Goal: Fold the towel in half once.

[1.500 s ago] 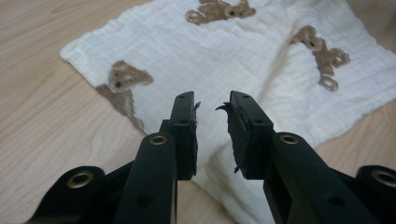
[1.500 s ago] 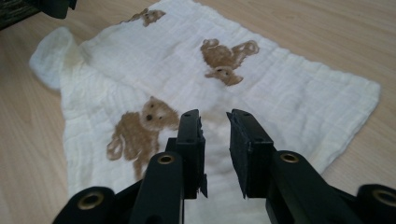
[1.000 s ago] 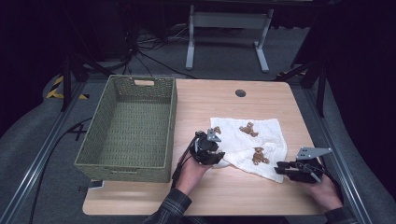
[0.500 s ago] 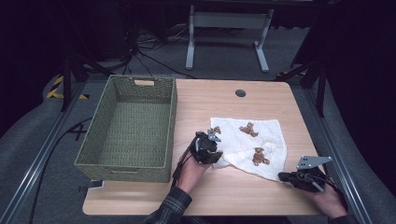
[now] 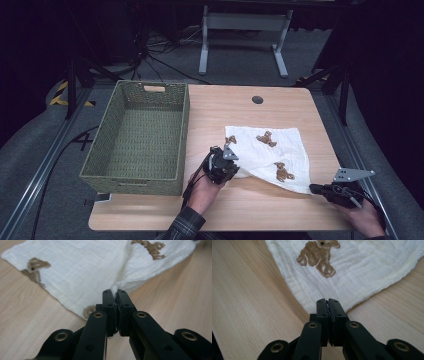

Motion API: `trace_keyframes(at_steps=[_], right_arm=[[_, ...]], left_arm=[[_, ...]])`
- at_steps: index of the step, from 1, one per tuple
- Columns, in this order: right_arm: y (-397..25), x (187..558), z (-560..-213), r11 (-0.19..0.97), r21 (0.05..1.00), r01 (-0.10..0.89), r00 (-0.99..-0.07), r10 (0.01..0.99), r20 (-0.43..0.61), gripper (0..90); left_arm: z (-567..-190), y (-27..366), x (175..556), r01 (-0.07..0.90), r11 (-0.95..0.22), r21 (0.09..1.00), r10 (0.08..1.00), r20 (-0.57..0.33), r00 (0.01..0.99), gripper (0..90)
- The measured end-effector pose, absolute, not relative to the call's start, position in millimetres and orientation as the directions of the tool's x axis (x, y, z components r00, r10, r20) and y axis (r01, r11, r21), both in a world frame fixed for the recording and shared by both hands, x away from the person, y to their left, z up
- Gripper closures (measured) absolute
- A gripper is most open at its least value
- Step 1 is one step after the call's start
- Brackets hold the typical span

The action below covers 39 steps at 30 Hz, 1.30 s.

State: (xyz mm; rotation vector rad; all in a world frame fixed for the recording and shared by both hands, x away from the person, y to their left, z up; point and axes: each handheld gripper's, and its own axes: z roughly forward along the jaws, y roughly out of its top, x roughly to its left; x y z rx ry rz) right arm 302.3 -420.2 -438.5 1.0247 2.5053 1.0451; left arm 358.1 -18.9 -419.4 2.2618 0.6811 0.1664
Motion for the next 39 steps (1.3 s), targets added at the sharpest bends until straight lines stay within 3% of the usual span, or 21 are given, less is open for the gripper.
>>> trace_keyframes(at_steps=[6,9,10,14,30,39], right_arm=[[-425,293,-441,0.502,0.686,0.527,-0.728,0.683,0.059,87.9],[-427,290,-442,0.503,0.685,0.526,-0.728,0.684,0.057,85.7],[-427,290,-442,0.495,0.689,0.529,-0.724,0.687,0.063,81.0],[-426,295,-438,0.486,0.7,0.523,-0.719,0.693,0.056,75.2],[-421,351,-429,0.476,0.718,0.508,-0.702,0.712,0.025,68.6],[-428,402,-420,0.452,0.732,0.51,-0.679,0.734,0.019,68.1]], left_arm=[[-430,-16,333,0.416,-0.628,0.657,0.48,-0.094,0.872,85.2],[-435,-12,329,0.429,-0.625,0.653,0.491,-0.099,0.866,73.0],[-434,-10,328,0.445,-0.616,0.651,0.502,-0.112,0.858,69.0],[-428,-4,336,0.462,-0.566,0.683,0.537,-0.12,0.835,64.1],[-431,-11,395,0.52,-0.517,0.679,0.65,-0.083,0.755,61.2],[-433,-21,431,0.561,-0.483,0.672,0.707,-0.079,0.703,61.1]])
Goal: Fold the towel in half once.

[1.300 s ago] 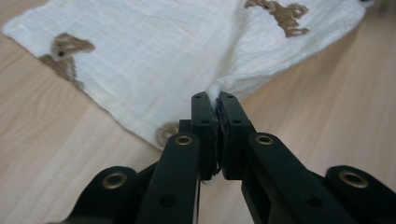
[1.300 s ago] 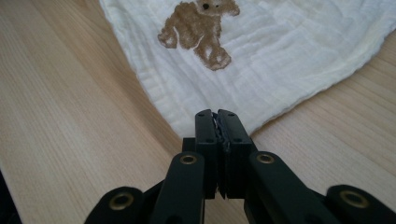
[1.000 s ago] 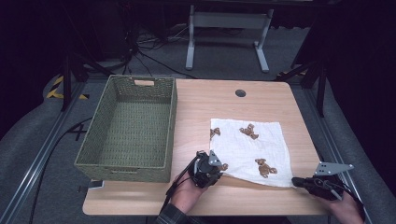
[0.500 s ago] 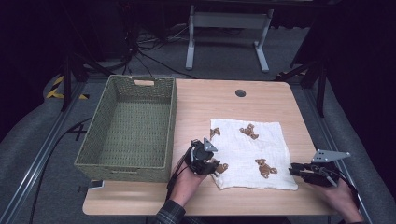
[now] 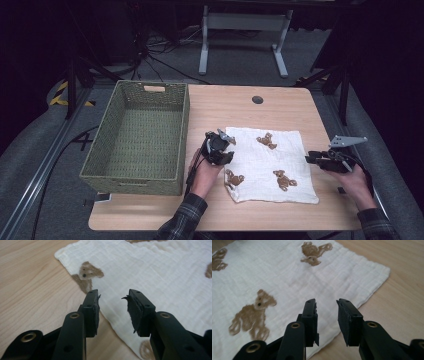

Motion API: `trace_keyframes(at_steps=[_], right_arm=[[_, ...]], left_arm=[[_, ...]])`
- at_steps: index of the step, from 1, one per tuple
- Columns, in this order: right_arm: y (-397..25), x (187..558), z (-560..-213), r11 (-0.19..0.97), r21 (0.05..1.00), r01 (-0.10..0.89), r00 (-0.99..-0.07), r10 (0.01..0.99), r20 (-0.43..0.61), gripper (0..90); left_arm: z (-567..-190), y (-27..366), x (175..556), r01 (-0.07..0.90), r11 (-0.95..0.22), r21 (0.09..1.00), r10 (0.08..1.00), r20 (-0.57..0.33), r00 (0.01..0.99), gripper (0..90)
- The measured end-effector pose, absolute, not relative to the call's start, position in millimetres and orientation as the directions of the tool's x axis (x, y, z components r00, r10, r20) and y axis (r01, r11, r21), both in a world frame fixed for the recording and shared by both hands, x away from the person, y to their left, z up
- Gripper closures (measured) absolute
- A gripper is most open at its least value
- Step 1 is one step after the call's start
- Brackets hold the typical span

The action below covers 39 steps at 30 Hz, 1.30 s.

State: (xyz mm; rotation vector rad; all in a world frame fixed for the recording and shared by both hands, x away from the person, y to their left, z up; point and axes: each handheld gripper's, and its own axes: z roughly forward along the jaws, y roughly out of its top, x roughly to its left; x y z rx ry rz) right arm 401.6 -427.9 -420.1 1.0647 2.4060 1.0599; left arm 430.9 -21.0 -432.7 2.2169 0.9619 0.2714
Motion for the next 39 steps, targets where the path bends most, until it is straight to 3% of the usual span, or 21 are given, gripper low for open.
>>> trace_keyframes(at_steps=[9,19,33,39], right_arm=[[-423,447,-420,0.455,0.735,0.502,-0.664,0.748,-0.009,68.4],[-434,500,-428,0.409,0.714,0.568,-0.593,0.805,0.012,68.7],[-427,522,-443,0.42,0.663,0.62,-0.563,0.827,0.002,69.8],[-427,523,-446,0.418,0.657,0.628,-0.564,0.826,0.014,79.1]], left_arm=[[-435,-33,470,0.587,-0.46,0.666,0.755,-0.054,0.653,61.1],[-428,-41,512,0.595,-0.456,0.662,0.785,-0.015,0.619,61.1],[-448,-44,537,0.629,-0.452,0.632,0.788,-0.048,0.614,61.3],[-452,-42,542,0.632,-0.451,0.631,0.783,-0.06,0.619,67.3]])
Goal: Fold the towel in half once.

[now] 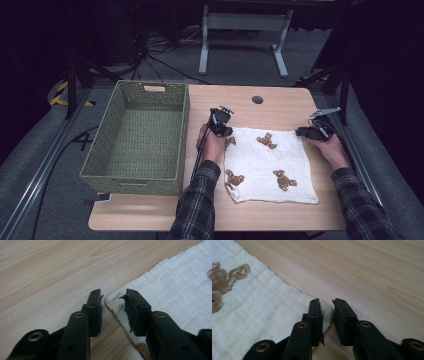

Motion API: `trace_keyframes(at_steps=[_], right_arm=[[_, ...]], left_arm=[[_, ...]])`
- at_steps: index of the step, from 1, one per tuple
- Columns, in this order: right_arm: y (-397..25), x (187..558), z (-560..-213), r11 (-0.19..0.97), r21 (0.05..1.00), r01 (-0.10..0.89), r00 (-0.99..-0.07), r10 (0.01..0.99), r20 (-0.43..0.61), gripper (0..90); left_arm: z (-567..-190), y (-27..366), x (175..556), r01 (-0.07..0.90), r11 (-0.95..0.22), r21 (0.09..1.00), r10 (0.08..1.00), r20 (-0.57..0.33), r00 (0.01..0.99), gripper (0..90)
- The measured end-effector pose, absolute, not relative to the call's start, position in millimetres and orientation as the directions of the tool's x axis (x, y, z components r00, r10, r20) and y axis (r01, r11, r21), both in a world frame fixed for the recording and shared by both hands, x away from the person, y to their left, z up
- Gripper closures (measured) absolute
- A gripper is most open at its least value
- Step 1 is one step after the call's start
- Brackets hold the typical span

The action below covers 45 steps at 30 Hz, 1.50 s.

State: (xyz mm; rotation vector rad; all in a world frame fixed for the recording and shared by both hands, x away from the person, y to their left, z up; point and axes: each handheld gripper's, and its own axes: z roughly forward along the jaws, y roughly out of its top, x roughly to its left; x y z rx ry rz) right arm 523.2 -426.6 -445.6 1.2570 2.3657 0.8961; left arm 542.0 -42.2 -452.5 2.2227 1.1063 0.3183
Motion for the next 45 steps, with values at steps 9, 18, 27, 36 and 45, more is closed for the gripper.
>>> trace_keyframes(at_steps=[9,18,27,36,45], right_arm=[[-426,523,-446,0.409,0.66,0.631,-0.564,0.825,0.028,88.0],[-431,524,-421,0.397,0.709,0.583,-0.547,0.837,-0.019,88.5],[-434,514,-387,0.366,0.771,0.521,-0.549,0.836,-0.026,88.5],[-435,478,-398,0.38,0.777,0.503,-0.578,0.815,-0.024,88.5],[-435,448,-405,0.388,0.786,0.481,-0.6,0.799,-0.027,88.4]], left_arm=[[-448,-44,542,0.613,-0.468,0.637,0.756,-0.07,0.65,86.6],[-417,-39,539,0.561,-0.401,0.725,0.786,-0.043,0.617,87.0],[-391,-34,523,0.524,-0.388,0.758,0.776,-0.038,0.63,87.0],[-398,-27,491,0.526,-0.406,0.747,0.766,-0.036,0.642,87.1],[-402,-24,465,0.515,-0.444,0.733,0.748,-0.012,0.663,87.0]])
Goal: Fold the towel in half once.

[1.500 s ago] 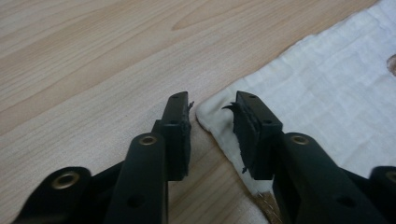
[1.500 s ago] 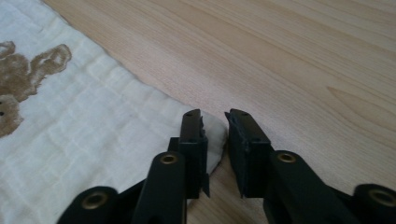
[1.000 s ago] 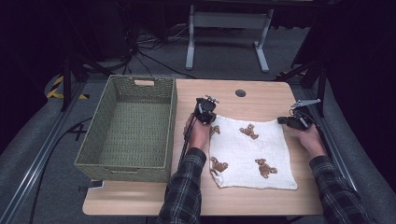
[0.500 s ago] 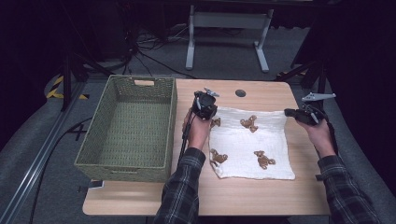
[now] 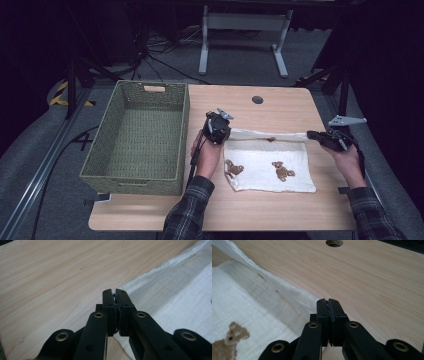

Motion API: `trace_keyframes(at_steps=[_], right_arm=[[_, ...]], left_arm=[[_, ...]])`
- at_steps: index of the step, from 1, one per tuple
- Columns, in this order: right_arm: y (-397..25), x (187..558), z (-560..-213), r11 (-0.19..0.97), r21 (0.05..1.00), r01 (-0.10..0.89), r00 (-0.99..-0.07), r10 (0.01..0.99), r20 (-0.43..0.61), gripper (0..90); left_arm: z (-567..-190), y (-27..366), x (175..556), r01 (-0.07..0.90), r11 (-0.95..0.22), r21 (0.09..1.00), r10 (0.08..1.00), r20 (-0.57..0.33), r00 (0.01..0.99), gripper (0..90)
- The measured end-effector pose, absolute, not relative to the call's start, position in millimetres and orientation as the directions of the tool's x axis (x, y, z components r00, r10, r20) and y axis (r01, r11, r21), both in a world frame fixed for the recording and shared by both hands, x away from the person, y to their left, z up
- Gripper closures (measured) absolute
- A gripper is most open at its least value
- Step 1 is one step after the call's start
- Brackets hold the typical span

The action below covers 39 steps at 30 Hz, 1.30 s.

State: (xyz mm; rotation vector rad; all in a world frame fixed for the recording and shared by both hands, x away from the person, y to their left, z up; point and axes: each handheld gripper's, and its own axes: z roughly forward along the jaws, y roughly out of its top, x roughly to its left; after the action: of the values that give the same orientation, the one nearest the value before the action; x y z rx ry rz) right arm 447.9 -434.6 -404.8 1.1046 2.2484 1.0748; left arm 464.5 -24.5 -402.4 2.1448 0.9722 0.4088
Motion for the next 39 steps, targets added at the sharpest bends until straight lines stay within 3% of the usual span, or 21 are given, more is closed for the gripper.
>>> trace_keyframes(at_steps=[16,23,32,39], right_arm=[[-428,407,-413,0.421,0.77,0.48,-0.642,0.767,-0.019,88.3],[-433,392,-416,0.41,0.77,0.488,-0.648,0.761,0.005,88.3],[-432,368,-420,0.418,0.763,0.493,-0.662,0.749,0.017,88.2],[-436,352,-423,0.418,0.76,0.498,-0.667,0.744,0.028,88.1]], left_arm=[[-412,-17,428,0.507,-0.473,0.72,0.734,0.004,0.679,87.0],[-413,-14,413,0.513,-0.461,0.724,0.722,-0.03,0.691,87.1],[-417,-18,390,0.484,-0.517,0.705,0.705,0.03,0.709,87.1],[-420,-12,380,0.49,-0.505,0.711,0.696,0.0,0.718,87.1]])
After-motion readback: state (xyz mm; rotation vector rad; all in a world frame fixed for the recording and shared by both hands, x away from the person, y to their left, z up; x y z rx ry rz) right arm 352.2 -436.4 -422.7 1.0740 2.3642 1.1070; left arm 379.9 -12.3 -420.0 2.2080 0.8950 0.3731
